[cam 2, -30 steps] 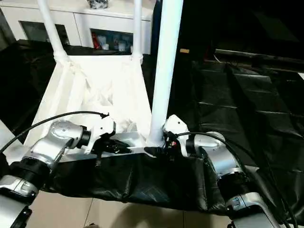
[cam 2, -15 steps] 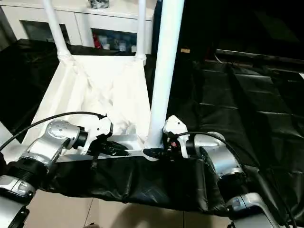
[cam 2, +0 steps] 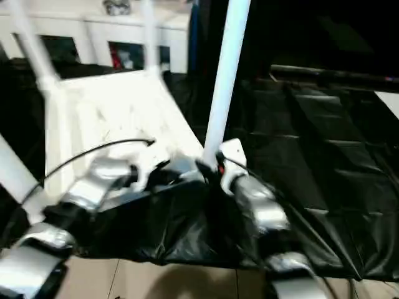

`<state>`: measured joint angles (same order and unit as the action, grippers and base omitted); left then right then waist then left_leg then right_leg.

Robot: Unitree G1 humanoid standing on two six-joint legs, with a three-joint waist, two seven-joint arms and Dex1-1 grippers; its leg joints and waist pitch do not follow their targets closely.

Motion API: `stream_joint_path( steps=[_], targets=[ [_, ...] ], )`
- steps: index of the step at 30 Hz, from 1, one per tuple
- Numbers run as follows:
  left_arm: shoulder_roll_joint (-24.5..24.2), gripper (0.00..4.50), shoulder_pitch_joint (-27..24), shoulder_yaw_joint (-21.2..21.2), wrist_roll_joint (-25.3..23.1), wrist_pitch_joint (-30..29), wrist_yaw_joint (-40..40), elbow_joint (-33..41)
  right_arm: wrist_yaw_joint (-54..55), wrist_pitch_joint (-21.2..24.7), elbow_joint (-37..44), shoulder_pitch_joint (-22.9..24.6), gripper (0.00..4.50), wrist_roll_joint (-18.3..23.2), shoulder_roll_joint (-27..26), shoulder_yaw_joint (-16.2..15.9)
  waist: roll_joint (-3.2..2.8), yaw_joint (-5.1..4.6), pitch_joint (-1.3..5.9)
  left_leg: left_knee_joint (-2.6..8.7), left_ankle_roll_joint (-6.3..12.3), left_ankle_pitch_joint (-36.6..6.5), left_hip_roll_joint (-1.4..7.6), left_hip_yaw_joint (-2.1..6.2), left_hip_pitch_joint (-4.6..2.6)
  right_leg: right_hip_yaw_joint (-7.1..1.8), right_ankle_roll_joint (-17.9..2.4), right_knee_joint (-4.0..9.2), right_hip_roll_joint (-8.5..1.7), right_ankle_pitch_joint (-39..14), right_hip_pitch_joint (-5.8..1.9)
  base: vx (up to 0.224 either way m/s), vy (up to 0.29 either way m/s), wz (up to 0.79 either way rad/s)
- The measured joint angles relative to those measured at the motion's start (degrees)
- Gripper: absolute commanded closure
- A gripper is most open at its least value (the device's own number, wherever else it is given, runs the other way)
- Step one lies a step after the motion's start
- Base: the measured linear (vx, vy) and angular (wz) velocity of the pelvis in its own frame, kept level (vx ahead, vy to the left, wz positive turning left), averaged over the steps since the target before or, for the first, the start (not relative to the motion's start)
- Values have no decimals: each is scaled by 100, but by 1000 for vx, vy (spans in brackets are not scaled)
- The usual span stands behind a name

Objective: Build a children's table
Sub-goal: Rotate leg to tighten

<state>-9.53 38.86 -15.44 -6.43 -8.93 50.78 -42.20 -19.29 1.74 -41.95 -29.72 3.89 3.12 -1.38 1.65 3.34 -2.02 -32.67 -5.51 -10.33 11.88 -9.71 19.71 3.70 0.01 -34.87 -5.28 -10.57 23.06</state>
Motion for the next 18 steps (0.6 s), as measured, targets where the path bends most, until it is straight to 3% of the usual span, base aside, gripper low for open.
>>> stream_joint_path(
  steps=[3, 10, 14, 18],
  targets=[
    [4, 450, -1, 0, 0, 23, 3, 17, -32, -76, -21, 2, 110, 3, -6, 49, -2, 1, 0, 7, 1, -1, 0, -2, 5, 1, 0, 2, 1, 0, 3, 0, 0, 0],
    [-18, 450, -94, -9, 5, 234, 214, 129, -865, -215, -3, 54, 58, 121, 265, 92, -31, 28, -4, 25, 1, -1, -1, -11, 24, 5, -10, 3, 1, 5, 11, 0, 0, 0],
    [-317, 450, -291, -69, 170, 571, 932, 360, -2101, -385, 256, 244, 58, 146, 834, -302, -42, 151, -11, 36, 5, -4, 1, -16, 33, 8, -12, 10, 1, -5, 13, 0, 0, 0],
    [-573, 450, -334, -73, 317, 728, 1515, 364, -3166, -416, 516, 348, 58, 231, 1257, -577, -43, 180, -16, 30, 5, -4, 1, -16, 35, 5, -13, 10, 1, -4, 14, 0, 0, 0]
  ],
)
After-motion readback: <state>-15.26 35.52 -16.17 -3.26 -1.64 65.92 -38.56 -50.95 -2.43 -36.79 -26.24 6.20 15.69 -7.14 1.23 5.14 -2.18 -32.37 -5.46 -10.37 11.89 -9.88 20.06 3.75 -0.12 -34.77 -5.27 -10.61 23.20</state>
